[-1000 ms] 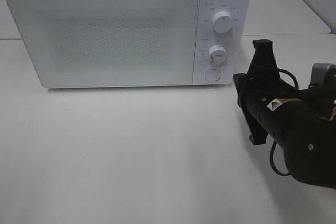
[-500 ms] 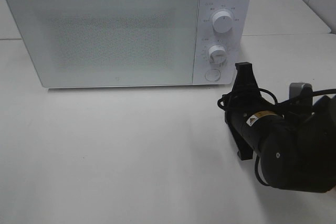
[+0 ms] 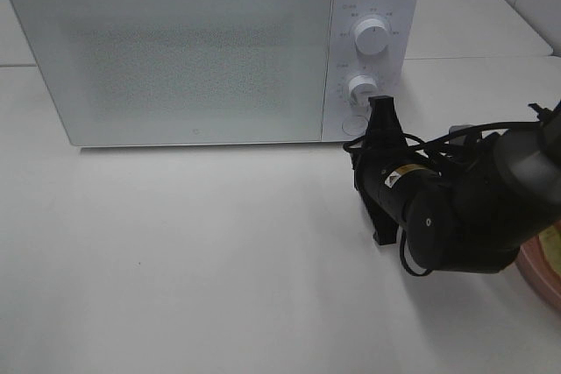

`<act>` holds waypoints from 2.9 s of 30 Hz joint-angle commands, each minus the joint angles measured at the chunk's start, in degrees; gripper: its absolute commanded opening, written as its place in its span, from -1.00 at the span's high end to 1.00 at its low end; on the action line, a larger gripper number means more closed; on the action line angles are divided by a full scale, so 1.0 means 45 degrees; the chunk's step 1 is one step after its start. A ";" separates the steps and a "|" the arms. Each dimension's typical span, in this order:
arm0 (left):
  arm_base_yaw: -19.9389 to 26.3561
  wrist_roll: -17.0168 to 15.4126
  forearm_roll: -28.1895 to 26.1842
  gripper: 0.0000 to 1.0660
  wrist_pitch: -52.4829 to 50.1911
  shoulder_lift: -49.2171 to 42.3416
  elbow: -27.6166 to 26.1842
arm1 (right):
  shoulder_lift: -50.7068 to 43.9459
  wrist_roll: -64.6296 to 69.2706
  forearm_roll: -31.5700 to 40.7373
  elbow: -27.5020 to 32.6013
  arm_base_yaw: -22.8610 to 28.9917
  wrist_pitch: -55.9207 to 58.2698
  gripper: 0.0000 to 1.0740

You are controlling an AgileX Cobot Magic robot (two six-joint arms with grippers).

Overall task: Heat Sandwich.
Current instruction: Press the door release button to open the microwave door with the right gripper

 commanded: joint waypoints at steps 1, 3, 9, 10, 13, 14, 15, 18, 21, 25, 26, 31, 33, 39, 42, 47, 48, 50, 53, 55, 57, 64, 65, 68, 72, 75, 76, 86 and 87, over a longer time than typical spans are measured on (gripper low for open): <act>-0.0064 -0.0051 -0.0140 -0.84 -0.0127 -0.0331 0.0038 | -0.0013 0.0000 -0.0662 -0.0484 -0.0509 0.0331 0.97; -0.0064 -0.0051 -0.0140 -0.84 -0.0127 -0.0331 0.0038 | 0.0038 -0.0025 -0.0789 -0.0573 -0.0624 0.0382 0.97; -0.0064 -0.0051 -0.0140 -0.84 -0.0127 -0.0331 0.0038 | 0.0649 0.0140 -0.1286 -0.1146 -0.1057 0.0255 0.99; -0.0064 -0.0051 -0.0140 -0.84 -0.0127 -0.0331 0.0038 | 0.0726 0.0153 -0.1286 -0.1273 -0.1057 0.0242 0.99; -0.0064 -0.0051 -0.0140 -0.84 -0.0127 -0.0318 0.0038 | 0.0726 0.0140 -0.1286 -0.1362 -0.1057 0.0229 0.99; -0.0064 -0.0051 -0.0140 -0.84 -0.0127 -0.0293 0.0038 | 0.0726 0.0038 -0.1286 -0.1490 -0.1057 0.0216 1.00; -0.0064 -0.0051 -0.0140 -0.84 -0.0127 -0.0255 0.0038 | 0.0726 -0.0038 -0.1273 -0.1566 -0.1057 0.0216 1.00; -0.0064 -0.0051 -0.0140 -0.84 -0.0127 -0.0242 0.0038 | 0.0751 -0.0229 -0.1311 -0.1719 -0.1197 0.0242 1.00; -0.0064 -0.0051 -0.0140 -0.84 -0.0127 -0.0242 0.0038 | 0.0929 -0.0242 -0.1311 -0.1897 -0.1210 0.0242 1.00; -0.0064 -0.0051 -0.0140 -0.84 -0.0127 -0.0242 0.0038 | 0.1133 -0.0178 -0.1222 -0.2024 -0.1210 0.0204 1.00; -0.0064 -0.0051 -0.0140 -0.84 -0.0127 -0.0242 0.0038 | 0.1184 -0.0178 -0.1171 -0.2050 -0.1210 0.0229 1.00; -0.0064 -0.0051 -0.0140 -0.84 -0.0127 -0.0242 0.0038 | 0.1401 -0.0178 -0.1095 -0.2215 -0.1210 0.0076 1.00; -0.0064 -0.0051 -0.0140 -0.84 -0.0127 -0.0242 0.0038 | 0.1477 -0.0178 -0.1095 -0.2355 -0.1210 0.0038 1.00; -0.0064 -0.0051 -0.0140 -0.84 -0.0127 -0.0242 0.0038 | 0.1477 -0.0280 -0.0879 -0.2343 -0.1222 -0.0178 1.00; -0.0064 -0.0051 -0.0140 -0.84 -0.0127 -0.0242 0.0038 | 0.1515 -0.0293 -0.0942 -0.2432 -0.1502 -0.0064 1.00; -0.0064 -0.0051 -0.0140 -0.84 -0.0127 -0.0242 0.0038 | 0.1617 -0.0331 -0.0955 -0.2750 -0.1502 0.0025 1.00; -0.0064 -0.0051 -0.0140 -0.84 -0.0127 -0.0242 0.0038 | 0.1617 -0.0331 -0.0968 -0.2788 -0.1502 0.0013 1.00; -0.0064 -0.0051 -0.0140 -0.84 -0.0127 -0.0242 0.0038 | 0.1617 -0.0407 -0.0879 -0.2878 -0.1502 -0.0089 1.00; -0.0064 -0.0051 -0.0140 -0.84 -0.0127 -0.0242 0.0038 | 0.1617 -0.0522 -0.0840 -0.2903 -0.1502 -0.0586 1.00; -0.0064 -0.0051 -0.0140 -0.84 -0.0127 -0.0242 0.0038 | 0.1617 -0.0522 -0.0840 -0.2903 -0.1502 -0.0828 1.00; -0.0064 -0.0051 -0.0140 -0.84 -0.0127 -0.0242 0.0038 | 0.1617 -0.0509 -0.0675 -0.2903 -0.1502 -0.0828 1.00; -0.0064 -0.0051 -0.0140 -0.84 -0.0127 -0.0242 0.0038 | 0.1617 -0.0509 -0.0267 -0.3196 -0.1502 -0.1197 1.00; -0.0064 -0.0051 -0.0140 -0.84 -0.0127 -0.0242 0.0038 | 0.1617 -0.0509 -0.0267 -0.3298 -0.1502 -0.1197 1.00; -0.0064 -0.0051 -0.0140 -0.84 -0.0127 -0.0242 0.0038 | 0.1617 -0.0522 -0.0267 -0.3832 -0.1566 -0.1362 1.00; -0.0064 -0.0051 -0.0140 -0.84 -0.0127 -0.0242 0.0038 | 0.1617 -0.0611 -0.0280 -0.4227 -0.1935 -0.1974 1.00; -0.0064 -0.0051 -0.0140 -0.84 -0.0127 -0.0242 0.0038 | 0.1617 -0.0764 -0.0267 -0.4456 -0.2037 -0.2114 1.00; -0.0064 -0.0051 -0.0140 -0.84 -0.0127 -0.0242 0.0038 | 0.1617 -0.0891 -0.0267 -0.4673 -0.2114 -0.2177 1.00; -0.0064 -0.0051 -0.0140 -0.84 -0.0127 -0.0242 0.0038 | 0.1617 -0.1362 -0.0293 -0.5258 -0.2215 -0.2215 1.00; -0.0064 -0.0051 -0.0140 -0.84 -0.0127 -0.0242 0.0038 | 0.1617 -0.1362 -0.0293 -0.5258 -0.2215 -0.2215 1.00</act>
